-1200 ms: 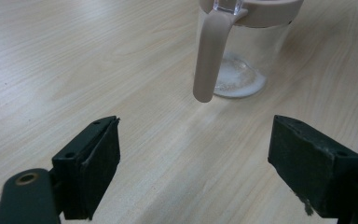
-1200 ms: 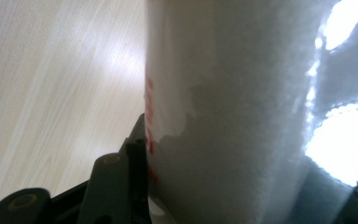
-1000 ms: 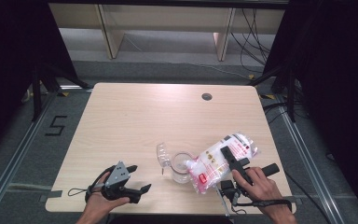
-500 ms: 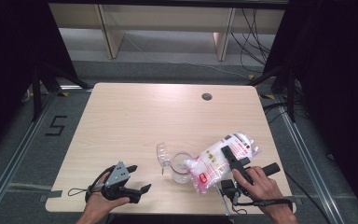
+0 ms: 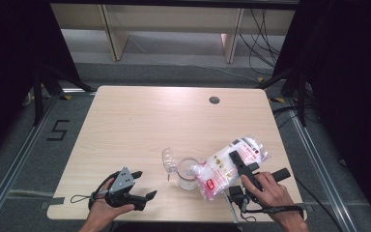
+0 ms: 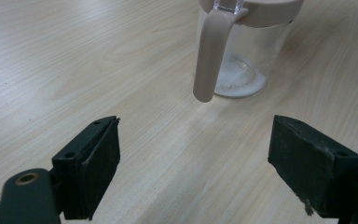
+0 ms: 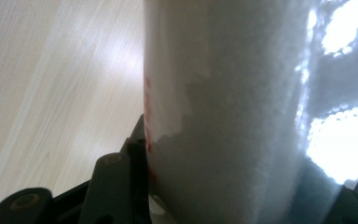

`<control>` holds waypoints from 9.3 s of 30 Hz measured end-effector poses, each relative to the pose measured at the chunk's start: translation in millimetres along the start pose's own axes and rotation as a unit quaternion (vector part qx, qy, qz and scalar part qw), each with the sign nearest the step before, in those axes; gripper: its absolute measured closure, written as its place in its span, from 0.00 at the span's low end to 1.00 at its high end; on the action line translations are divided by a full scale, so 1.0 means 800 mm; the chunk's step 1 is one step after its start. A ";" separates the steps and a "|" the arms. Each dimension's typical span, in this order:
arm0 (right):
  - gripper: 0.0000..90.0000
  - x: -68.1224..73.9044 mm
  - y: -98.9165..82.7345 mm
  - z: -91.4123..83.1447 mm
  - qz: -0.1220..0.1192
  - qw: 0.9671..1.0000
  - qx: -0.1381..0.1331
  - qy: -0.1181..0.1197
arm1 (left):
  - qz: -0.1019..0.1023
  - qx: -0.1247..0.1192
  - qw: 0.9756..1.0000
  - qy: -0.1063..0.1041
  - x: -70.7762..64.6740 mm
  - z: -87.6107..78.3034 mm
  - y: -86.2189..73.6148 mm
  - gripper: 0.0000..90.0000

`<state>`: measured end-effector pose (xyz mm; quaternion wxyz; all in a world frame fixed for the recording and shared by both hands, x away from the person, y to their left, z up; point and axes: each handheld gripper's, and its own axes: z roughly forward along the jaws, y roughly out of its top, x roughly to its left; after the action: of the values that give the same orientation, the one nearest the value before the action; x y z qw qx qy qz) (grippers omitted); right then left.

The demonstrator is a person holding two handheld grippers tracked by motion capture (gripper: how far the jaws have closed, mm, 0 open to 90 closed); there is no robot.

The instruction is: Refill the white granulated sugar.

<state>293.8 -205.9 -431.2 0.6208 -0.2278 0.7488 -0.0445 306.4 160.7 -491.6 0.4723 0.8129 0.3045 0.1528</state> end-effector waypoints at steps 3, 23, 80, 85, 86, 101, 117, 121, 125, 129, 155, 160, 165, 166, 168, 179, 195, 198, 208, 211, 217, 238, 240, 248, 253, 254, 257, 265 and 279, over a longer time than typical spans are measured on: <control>0.60 -0.002 0.000 0.001 -0.017 1.000 0.002 0.006 | -0.003 -0.003 1.000 0.003 -0.001 0.000 0.000 0.18; 0.60 0.000 0.000 0.001 -0.012 1.000 0.001 0.007 | 0.003 0.001 1.000 0.004 0.000 -0.001 0.000 0.18; 0.63 0.002 0.003 -0.003 -0.009 1.000 0.000 -0.007 | 0.000 0.000 1.000 0.003 -0.001 -0.001 0.001 0.18; 0.63 0.004 0.003 -0.003 0.001 1.000 0.003 -0.008 | 0.000 0.000 1.000 0.003 -0.001 -0.001 0.001 0.18; 0.63 0.002 0.003 -0.003 -0.007 1.000 -0.001 -0.007 | 0.000 -0.001 1.000 0.003 -0.001 -0.001 0.001 0.18; 0.64 0.000 0.002 -0.004 -0.016 1.000 -0.001 -0.009 | 0.001 -0.001 1.000 0.002 -0.001 -0.001 0.001 0.18; 0.64 0.001 0.002 -0.002 -0.017 1.000 -0.006 -0.009 | 0.001 0.001 1.000 0.004 -0.001 -0.001 0.000 0.18; 0.65 0.001 0.003 -0.002 -0.021 1.000 -0.008 -0.008 | 0.000 -0.001 1.000 0.003 -0.001 -0.001 0.000 0.18; 0.65 0.001 0.003 -0.002 -0.023 1.000 -0.009 -0.009 | 0.002 0.000 1.000 0.004 0.000 -0.001 0.000 0.18; 0.65 0.004 0.002 -0.003 -0.008 1.000 -0.003 -0.007 | 0.000 -0.001 1.000 0.003 -0.001 -0.001 0.001 0.18; 0.67 0.000 0.005 -0.002 -0.034 0.999 -0.018 -0.012 | -0.012 -0.002 1.000 0.001 -0.003 -0.001 0.000 0.18; 0.67 0.002 0.005 -0.002 -0.032 0.999 -0.019 -0.012 | -0.012 -0.003 1.000 0.002 -0.003 -0.001 0.000 0.18; 0.67 0.001 0.005 -0.002 -0.033 0.999 -0.019 -0.012 | -0.014 -0.002 1.000 0.001 -0.003 -0.001 0.000 0.18; 0.67 0.001 0.005 -0.002 -0.035 0.999 -0.019 -0.013 | -0.014 -0.002 1.000 0.001 -0.003 -0.001 0.000 0.18; 0.67 0.001 0.005 -0.002 -0.035 0.999 -0.019 -0.013 | -0.014 -0.002 1.000 0.001 -0.003 -0.001 0.000 0.18; 0.68 0.001 0.006 -0.005 -0.034 0.999 -0.013 -0.013 | -0.011 -0.002 1.000 0.001 -0.002 -0.001 0.000 0.18; 0.68 -0.001 0.005 -0.007 -0.037 0.999 -0.010 -0.016 | -0.015 -0.003 1.000 0.001 -0.003 0.000 0.000 0.18; 0.68 -0.002 0.005 -0.007 -0.040 0.999 -0.011 -0.017 | -0.015 -0.002 1.000 0.000 -0.003 0.000 0.000 0.18; 0.68 -0.001 0.005 -0.008 -0.037 0.999 -0.009 -0.018 | 0.001 -0.001 1.000 0.001 -0.001 -0.001 0.001 0.18; 0.68 -0.004 0.004 -0.008 -0.051 0.998 -0.014 -0.019 | 0.001 -0.001 1.000 0.003 -0.001 -0.001 0.001 0.18; 0.68 -0.006 0.003 -0.009 -0.058 0.998 -0.016 -0.022 | 0.001 -0.002 1.000 0.004 -0.001 -0.001 0.001 0.18; 0.69 -0.007 0.002 -0.011 -0.057 0.998 -0.017 -0.021 | 0.001 -0.002 1.000 0.004 -0.001 -0.001 0.001 0.18; 0.69 -0.005 0.003 -0.012 -0.044 0.999 -0.013 -0.018 | 0.001 -0.002 1.000 0.005 -0.001 -0.001 0.001 0.18; 0.69 -0.010 0.000 -0.011 -0.069 0.997 -0.021 -0.023 | 0.001 -0.001 1.000 0.003 -0.001 -0.001 0.001 0.18; 0.69 -0.006 0.000 -0.013 -0.040 0.999 -0.009 -0.022 | 0.001 -0.002 1.000 0.003 -0.001 -0.001 0.001 0.18; 0.69 -0.010 0.000 -0.012 -0.061 0.998 -0.016 -0.023 | 0.001 -0.001 1.000 0.003 -0.001 -0.001 0.001 0.18; 0.69 -0.006 0.000 -0.013 -0.041 0.999 -0.010 -0.019 | 0.001 -0.001 1.000 0.003 -0.001 -0.001 0.001 0.18; 0.69 -0.009 -0.001 -0.012 -0.058 0.998 -0.016 -0.023 | 0.001 -0.001 1.000 0.003 -0.001 -0.001 0.001 0.18; 0.69 -0.011 -0.002 -0.011 -0.069 0.997 -0.021 -0.025 | 0.001 -0.001 1.000 0.003 -0.001 -0.001 0.001 0.18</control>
<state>286.7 -205.6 -420.8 0.6301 -0.2925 0.7163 -0.0658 305.6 160.6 -490.7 0.4723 0.8121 0.3052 0.1558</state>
